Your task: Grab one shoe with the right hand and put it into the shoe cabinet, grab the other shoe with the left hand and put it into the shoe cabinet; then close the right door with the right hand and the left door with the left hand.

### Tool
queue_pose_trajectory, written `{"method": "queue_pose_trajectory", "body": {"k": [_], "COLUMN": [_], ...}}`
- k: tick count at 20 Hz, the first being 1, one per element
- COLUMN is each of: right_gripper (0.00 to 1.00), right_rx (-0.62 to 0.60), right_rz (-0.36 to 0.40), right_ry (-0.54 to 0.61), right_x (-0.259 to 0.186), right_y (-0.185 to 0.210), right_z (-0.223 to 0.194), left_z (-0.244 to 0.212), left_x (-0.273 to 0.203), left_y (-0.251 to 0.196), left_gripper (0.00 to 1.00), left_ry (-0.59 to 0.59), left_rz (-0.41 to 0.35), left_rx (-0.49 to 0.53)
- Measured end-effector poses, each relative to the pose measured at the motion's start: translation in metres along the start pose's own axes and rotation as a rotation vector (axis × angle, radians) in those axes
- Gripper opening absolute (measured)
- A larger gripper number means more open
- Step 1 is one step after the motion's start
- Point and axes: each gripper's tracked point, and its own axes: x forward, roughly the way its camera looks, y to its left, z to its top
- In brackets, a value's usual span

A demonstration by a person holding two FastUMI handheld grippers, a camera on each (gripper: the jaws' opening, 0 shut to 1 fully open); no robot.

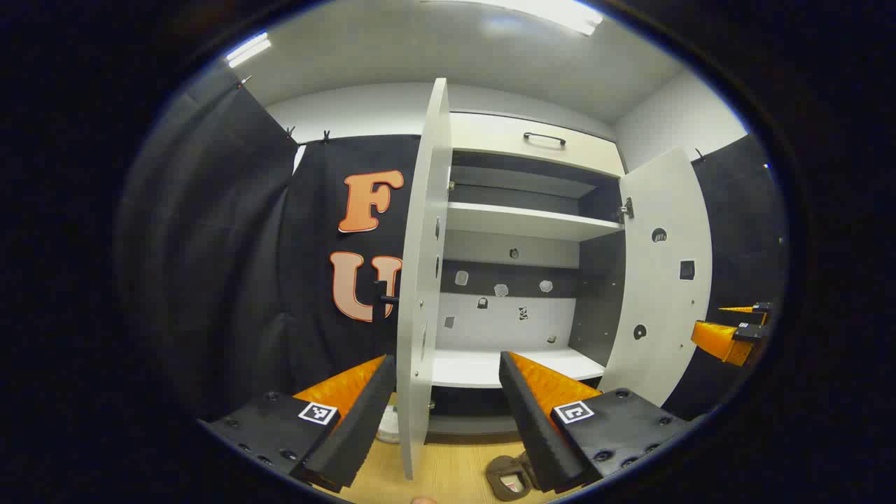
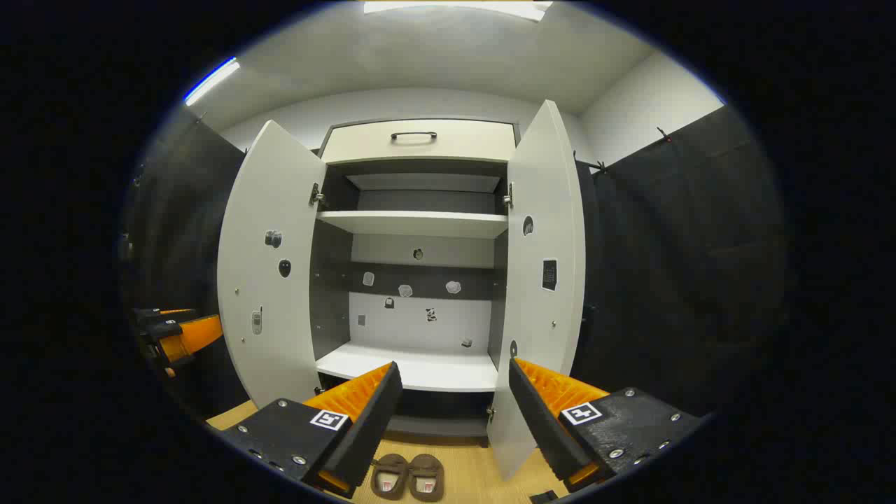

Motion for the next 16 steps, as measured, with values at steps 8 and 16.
{"method": "queue_pose_trajectory", "body": {"k": [8, 16], "right_gripper": [0.94, 0.95], "right_rx": [0.013, 0.018], "right_rz": [-0.003, -0.005], "right_ry": [0.004, 0.053], "right_x": [0.001, 0.01], "right_y": [0.002, 0.009], "right_z": [-0.002, -0.026], "left_z": [-0.001, -0.003], "left_x": [0.001, 0.001], "left_y": [0.011, 0.01], "left_gripper": [0.96, 0.97], "left_ry": [0.012, 0.009], "left_rz": [0.02, 0.006], "left_rx": [0.009, 0.016]}}
